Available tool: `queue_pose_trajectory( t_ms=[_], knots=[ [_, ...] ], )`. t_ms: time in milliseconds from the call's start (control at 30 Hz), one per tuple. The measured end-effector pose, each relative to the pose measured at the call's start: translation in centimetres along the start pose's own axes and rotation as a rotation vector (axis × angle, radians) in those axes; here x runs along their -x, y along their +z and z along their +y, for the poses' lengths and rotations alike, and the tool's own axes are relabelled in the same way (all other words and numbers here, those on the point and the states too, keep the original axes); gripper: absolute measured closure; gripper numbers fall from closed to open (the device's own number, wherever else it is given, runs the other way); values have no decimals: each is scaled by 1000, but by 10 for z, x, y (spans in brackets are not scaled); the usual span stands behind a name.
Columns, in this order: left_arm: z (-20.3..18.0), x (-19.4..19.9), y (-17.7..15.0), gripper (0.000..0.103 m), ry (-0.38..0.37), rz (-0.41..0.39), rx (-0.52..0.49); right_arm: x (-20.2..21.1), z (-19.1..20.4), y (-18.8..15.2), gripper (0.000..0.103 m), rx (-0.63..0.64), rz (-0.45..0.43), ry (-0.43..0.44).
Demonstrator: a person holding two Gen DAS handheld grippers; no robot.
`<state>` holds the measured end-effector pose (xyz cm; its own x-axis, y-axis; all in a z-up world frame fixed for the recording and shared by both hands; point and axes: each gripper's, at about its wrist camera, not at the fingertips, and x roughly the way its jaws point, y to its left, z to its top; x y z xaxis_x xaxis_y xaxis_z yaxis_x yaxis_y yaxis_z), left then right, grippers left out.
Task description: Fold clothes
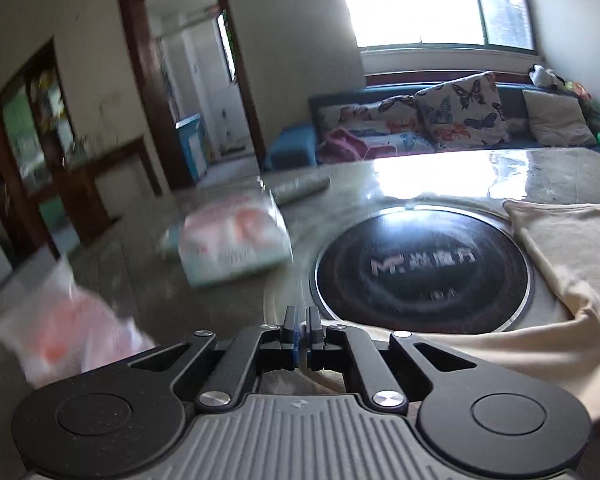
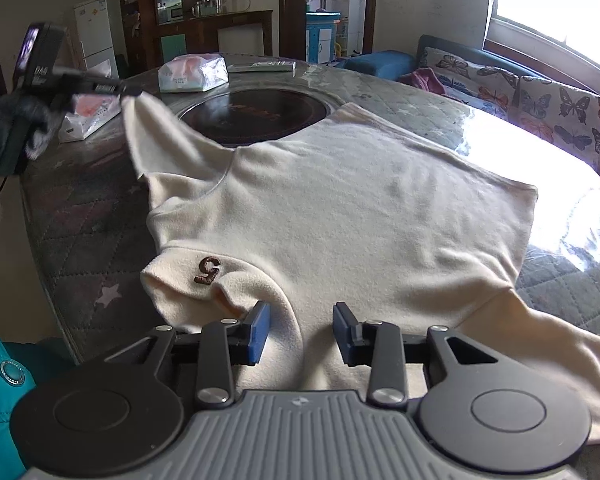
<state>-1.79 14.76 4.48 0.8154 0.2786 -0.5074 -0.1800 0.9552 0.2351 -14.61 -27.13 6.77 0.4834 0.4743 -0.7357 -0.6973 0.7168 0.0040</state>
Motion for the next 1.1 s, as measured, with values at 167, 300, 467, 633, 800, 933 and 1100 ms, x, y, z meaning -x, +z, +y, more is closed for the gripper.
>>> queue_pose_trajectory(
  t_ms=[167,300,467,633,800,933,1100],
  knots=[
    [7,-17,-9,100,14,33,0,-1,2,1,68,-3,7,14],
    [13,-36,-21,99,31,85,-4,-3,6,1,68,3,5,48],
    [21,-44,-22,94,62,125,68,-3,9,4,68,3,0,64],
    [10,-19,-11,93,-32,94,105,10,-5,2,68,-63,-33,70],
    [-40,9,7,93,-294,52,96,17,-36,6,68,-140,-95,-49],
    [-96,18,14,93,-493,57,66,7,-51,7,68,-177,-109,-114],
    [-157,18,16,93,-620,80,0,1,-60,-3,68,-203,-71,-175]
  ],
)
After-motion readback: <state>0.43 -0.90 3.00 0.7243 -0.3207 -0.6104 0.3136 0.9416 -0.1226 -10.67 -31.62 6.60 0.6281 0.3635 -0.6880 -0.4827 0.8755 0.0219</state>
